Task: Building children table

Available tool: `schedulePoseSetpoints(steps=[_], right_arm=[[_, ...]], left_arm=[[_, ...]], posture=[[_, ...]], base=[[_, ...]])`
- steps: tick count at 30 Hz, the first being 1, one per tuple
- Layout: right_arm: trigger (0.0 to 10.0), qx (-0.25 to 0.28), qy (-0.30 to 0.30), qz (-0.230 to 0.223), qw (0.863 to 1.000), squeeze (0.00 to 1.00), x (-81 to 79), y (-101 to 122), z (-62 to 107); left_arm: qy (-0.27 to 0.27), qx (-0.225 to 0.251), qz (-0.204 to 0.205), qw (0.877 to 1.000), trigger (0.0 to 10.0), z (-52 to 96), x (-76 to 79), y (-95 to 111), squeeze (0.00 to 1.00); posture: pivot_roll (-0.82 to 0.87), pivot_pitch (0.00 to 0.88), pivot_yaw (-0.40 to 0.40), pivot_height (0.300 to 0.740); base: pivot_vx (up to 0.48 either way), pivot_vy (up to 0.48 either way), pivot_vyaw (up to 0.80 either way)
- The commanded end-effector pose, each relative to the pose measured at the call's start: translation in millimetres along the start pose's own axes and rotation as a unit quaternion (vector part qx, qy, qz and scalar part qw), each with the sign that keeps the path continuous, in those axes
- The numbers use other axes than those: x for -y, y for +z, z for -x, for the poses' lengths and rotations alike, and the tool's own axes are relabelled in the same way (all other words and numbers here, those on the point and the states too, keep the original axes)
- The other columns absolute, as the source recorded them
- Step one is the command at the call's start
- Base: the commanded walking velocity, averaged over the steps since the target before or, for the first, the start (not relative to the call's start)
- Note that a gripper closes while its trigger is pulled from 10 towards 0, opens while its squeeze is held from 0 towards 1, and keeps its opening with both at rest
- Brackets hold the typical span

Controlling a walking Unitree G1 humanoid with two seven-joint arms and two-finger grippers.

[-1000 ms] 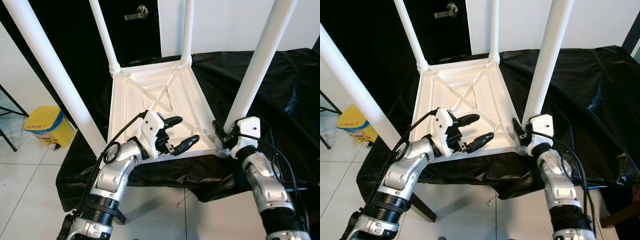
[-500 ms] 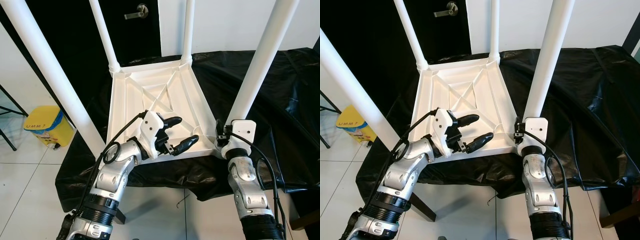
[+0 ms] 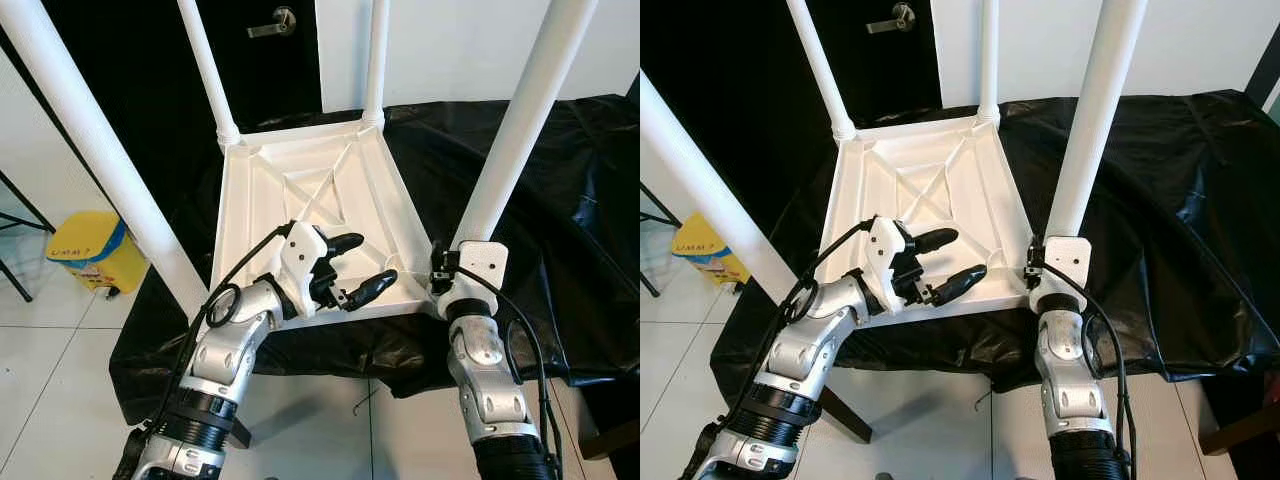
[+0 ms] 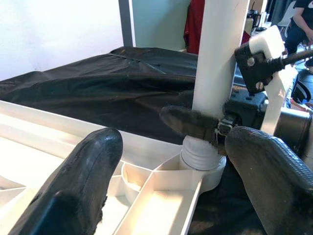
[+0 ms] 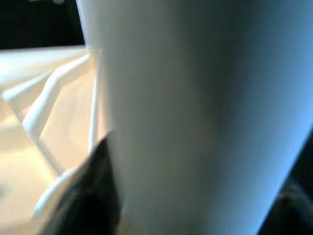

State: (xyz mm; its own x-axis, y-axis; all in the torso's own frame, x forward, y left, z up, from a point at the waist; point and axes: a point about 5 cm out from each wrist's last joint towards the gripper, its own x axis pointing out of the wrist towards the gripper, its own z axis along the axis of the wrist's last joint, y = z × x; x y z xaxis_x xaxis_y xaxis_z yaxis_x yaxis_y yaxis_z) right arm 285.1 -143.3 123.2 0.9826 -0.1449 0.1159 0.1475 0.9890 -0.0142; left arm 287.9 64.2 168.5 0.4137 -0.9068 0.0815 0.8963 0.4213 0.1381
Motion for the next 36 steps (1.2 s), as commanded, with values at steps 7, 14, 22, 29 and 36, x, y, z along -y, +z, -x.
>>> schedulePoseSetpoints(steps=[7,14,22,29,36], right_arm=[[10.0,0.0,0.036,0.004,0.999,1.0,7.4,0,-0.9],[10.0,0.015,0.13,0.01,0.991,1.0,27.5,6,-5.2],[10.0,0.016,0.215,0.013,0.976,0.0,37.5,11,-12.1],[10.0,0.013,0.309,0.026,0.951,0.0,35.7,14,-20.4],[3.4,-0.007,0.377,0.056,0.924,0.0,30.9,11,-34.9]], left_arm=[[0.036,0.003,-0.007,0.999,10.0,-2.1,-7.9,3,0.0],[0.034,0.003,-0.006,0.999,10.0,-2.3,-8.0,3,0.0],[0.034,0.002,-0.007,0.999,10.0,-1.8,-8.6,3,0.0],[0.03,0.004,-0.008,0.999,10.0,-3.7,-8.8,4,0.0],[0.027,0.003,-0.013,1.0,10.0,-4.1,-11.4,6,0.0]], posture=[[-0.12,0.0,0.063,0.74],[-0.13,0.0,0.069,0.74],[-0.13,0.0,0.072,0.74],[-0.13,0.0,0.081,0.74],[-0.13,0.0,0.089,0.74]], base=[[0.0,0.0,0.0],[0.0,0.0,0.0],[0.0,0.0,0.0],[0.0,0.0,0.0],[0.0,0.0,0.0]])
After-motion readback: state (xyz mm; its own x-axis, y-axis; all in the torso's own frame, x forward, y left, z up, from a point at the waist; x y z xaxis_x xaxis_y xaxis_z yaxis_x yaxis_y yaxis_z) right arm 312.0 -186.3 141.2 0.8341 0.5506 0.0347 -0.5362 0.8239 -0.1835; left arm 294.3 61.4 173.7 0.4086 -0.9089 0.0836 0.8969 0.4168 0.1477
